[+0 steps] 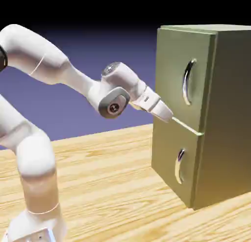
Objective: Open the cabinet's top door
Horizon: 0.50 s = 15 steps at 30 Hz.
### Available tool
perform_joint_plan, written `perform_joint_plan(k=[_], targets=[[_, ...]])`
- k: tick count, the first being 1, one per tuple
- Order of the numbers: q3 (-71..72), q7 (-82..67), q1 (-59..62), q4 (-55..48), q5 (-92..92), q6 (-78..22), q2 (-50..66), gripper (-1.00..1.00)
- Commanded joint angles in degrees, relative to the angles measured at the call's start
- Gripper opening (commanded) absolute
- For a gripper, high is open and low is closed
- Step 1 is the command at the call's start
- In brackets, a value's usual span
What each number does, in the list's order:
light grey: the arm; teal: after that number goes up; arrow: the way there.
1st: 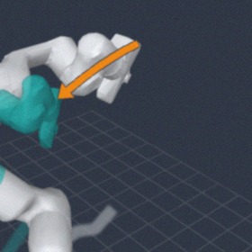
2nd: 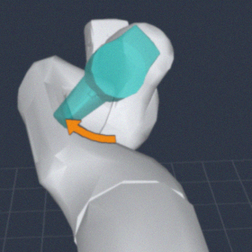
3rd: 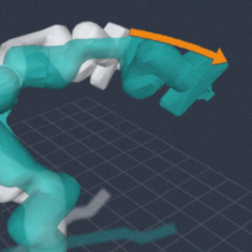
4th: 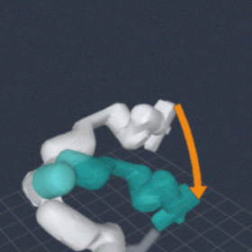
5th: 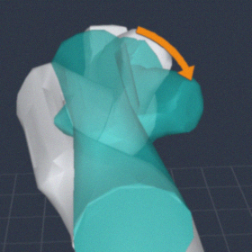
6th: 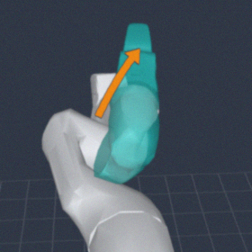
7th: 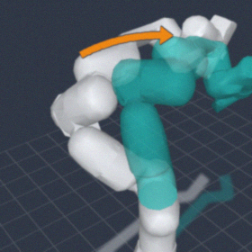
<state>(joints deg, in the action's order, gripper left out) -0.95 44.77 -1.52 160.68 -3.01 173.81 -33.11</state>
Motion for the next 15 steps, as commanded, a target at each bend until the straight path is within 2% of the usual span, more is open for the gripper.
perform_joint_plan(k=[1,15], targets=[[-0.8,1.9,-0.7,-0.3,-2.5,-0.2,-0.4,0.0],[-11.8,28.8,-10.4,-4.0,-37.4,-2.4,-5.6,0.0]])
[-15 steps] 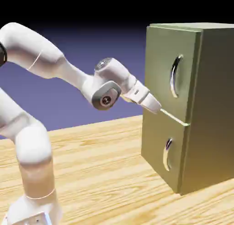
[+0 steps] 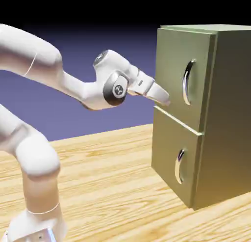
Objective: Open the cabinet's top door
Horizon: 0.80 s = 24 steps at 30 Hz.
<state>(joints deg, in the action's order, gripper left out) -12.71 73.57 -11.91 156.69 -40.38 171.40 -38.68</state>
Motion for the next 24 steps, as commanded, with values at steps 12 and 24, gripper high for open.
perform_joint_plan(k=[12,24], targets=[[-9.4,23.0,-8.3,-3.2,-29.9,-1.9,-4.5,0.0],[-18.8,46.1,-16.6,-6.4,-59.8,-3.9,-8.9,0.0]])
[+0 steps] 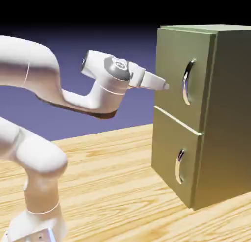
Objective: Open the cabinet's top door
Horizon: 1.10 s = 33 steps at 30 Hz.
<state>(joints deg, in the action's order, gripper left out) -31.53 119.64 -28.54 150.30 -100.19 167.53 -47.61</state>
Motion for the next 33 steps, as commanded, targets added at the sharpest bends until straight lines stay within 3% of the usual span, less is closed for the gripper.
perform_joint_plan(k=[1,23,30,31,33], targets=[[-0.8,1.9,-0.7,-0.3,-2.5,-0.2,-0.4,0.0],[-18.0,44.2,-15.9,-6.1,-57.3,-3.7,-8.6,0.0],[-24.3,46.4,-26.0,-13.2,-60.2,-6.2,-3.3,0.0],[-24.3,46.4,-26.0,-13.2,-60.2,-6.2,-3.3,-1.0],[-22.6,46.4,-23.9,-11.8,-58.9,-7.3,-3.1,-1.0]])
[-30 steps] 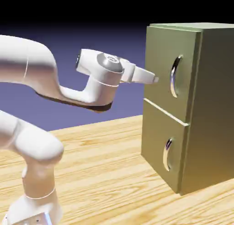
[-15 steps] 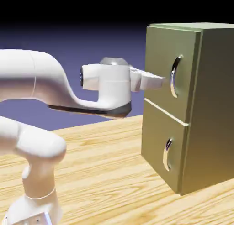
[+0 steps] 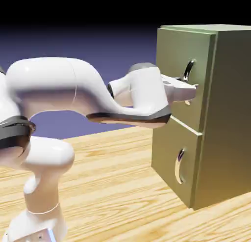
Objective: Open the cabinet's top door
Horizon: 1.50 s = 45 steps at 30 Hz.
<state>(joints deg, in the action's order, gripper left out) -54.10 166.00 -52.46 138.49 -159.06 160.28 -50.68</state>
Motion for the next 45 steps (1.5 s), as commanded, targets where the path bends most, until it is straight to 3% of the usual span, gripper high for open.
perform_joint_plan(k=[1,20,26,36,40,45], targets=[[1.8,0.0,2.1,1.4,1.3,-1.1,0.2,-1.0],[40.7,0.0,38.5,18.6,30.7,-11.0,-1.7,-1.0],[53.2,-0.3,49.5,21.0,40.9,-9.4,-4.4,-1.0],[71.3,-0.1,70.2,22.3,54.8,1.5,-11.6,-1.0],[75.0,-6.3,72.0,24.2,64.8,1.2,-15.4,-1.0],[78.3,-15.0,68.0,26.3,77.2,-6.0,-18.5,-1.0]])
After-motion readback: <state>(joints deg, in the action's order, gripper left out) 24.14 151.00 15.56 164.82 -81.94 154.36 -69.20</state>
